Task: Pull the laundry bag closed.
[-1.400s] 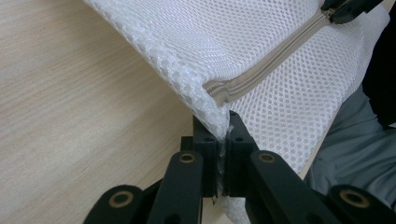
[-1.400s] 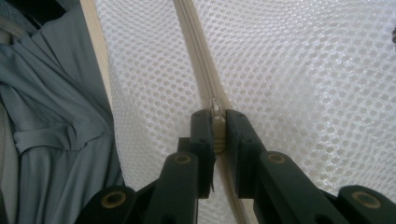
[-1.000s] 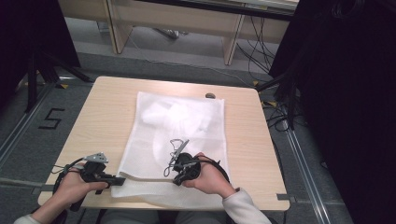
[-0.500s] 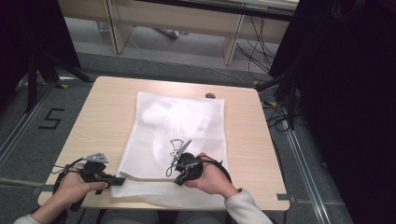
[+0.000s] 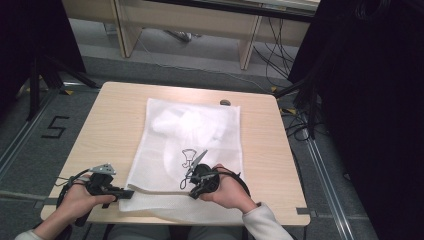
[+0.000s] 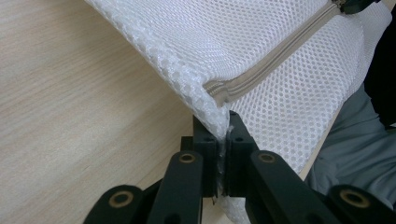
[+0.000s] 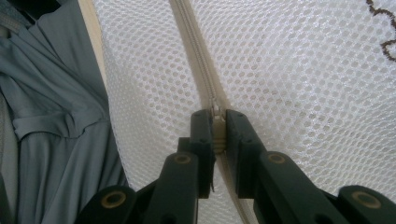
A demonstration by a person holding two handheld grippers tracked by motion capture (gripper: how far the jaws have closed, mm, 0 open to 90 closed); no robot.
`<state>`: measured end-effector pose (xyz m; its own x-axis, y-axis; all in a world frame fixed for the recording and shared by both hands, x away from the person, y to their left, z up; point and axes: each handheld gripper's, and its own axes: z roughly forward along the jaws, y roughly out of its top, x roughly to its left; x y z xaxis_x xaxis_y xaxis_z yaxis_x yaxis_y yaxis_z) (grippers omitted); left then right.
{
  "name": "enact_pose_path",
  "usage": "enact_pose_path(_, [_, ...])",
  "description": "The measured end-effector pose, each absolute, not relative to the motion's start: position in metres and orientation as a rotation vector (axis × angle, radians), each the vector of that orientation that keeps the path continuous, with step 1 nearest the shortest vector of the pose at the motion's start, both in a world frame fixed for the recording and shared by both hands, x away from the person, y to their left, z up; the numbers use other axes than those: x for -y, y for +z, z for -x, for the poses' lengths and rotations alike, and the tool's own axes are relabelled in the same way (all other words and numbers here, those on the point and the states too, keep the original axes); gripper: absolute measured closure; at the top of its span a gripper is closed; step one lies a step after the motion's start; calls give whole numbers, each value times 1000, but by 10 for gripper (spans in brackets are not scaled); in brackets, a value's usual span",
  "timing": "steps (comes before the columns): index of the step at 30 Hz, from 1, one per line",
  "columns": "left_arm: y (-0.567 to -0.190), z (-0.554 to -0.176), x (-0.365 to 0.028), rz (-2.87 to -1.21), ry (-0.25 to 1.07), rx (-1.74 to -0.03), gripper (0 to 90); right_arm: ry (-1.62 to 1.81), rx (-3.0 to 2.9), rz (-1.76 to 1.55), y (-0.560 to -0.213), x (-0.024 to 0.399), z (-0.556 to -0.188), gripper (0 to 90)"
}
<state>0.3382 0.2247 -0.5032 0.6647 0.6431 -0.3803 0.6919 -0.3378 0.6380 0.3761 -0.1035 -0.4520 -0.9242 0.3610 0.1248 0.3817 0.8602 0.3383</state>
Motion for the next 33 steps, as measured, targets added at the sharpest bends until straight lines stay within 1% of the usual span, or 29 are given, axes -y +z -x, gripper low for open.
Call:
enact_pose_path(3, [-504,-338,-224,-2053,-63,-1037,855,-565,2977,587,-452,105,-377,824])
enact_pose_path(9, [-503,-339,-225,-2076,-85,-1033,855,-554,2978,607,-452,109,-376,823])
enact_pose_path(23, [-503,-339,-225,-2074,-85,-1034,855,-569,2968,599,-452,115,-376,823])
enact_pose_path(33, [-504,-338,-224,-2057,-65,-1038,855,-574,2964,615,-451,116,-375,824])
